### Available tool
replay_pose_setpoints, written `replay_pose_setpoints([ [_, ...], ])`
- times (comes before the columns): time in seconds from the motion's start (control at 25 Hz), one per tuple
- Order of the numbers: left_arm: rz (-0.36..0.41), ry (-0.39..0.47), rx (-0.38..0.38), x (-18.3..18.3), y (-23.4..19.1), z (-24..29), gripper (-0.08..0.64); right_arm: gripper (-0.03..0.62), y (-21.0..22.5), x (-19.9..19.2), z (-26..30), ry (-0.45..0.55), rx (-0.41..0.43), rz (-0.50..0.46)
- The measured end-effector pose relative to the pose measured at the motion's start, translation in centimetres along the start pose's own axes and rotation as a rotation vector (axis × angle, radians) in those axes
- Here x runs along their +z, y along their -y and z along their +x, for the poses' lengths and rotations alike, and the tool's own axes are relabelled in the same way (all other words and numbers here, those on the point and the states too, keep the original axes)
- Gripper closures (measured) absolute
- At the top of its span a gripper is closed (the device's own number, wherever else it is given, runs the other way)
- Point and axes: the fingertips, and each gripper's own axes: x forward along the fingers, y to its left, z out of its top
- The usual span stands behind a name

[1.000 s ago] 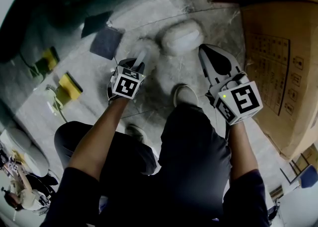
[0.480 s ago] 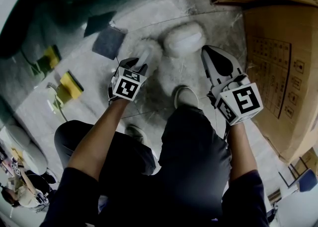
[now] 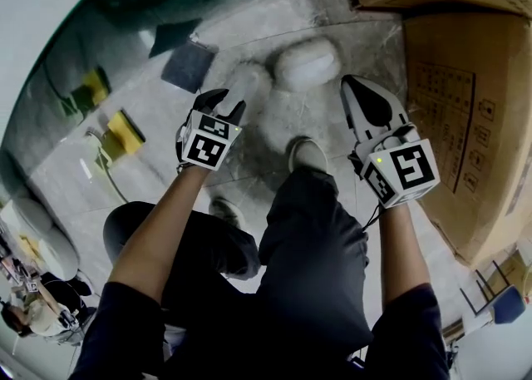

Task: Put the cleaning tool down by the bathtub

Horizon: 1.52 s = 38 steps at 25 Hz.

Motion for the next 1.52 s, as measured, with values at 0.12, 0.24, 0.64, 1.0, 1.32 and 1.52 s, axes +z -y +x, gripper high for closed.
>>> replay_pose_setpoints([
  [0.12,0.026,0.037,0.022,2.6,-0.1,-3.8,0.377,0.589,-0.8,2.6,-1.7,-0.013,0.005,-0.017],
  [0.24,0.064,0.068,0.045,5.1,0.0,-8.5,0.376,0.589,-2.1,5.8,-3.7,-0.023,0.010,-0.026],
  [0.64,0.023,0.126,0.093,9.1,1.3,-23.7,0.376,0.589,-7.9,15.5,-10.5,-0.078,0.056,-0.040],
  [1.0,-0.030,0.337,0.124,18.0,4.0,-40.7,0.376,0.589,-13.2,27.9,-15.4,-0.024,0.090,-0.090],
  [1.32,-0.022,0.538,0.196,26.9,6.6,-58.3,0.376,0.589,-18.6,42.0,-22.6,0.106,0.124,-0.144],
  [1.52,-0.019,0.645,0.208,30.2,9.1,-67.8,0.376,0.589,-22.0,49.4,-27.4,0.181,0.142,-0.191],
])
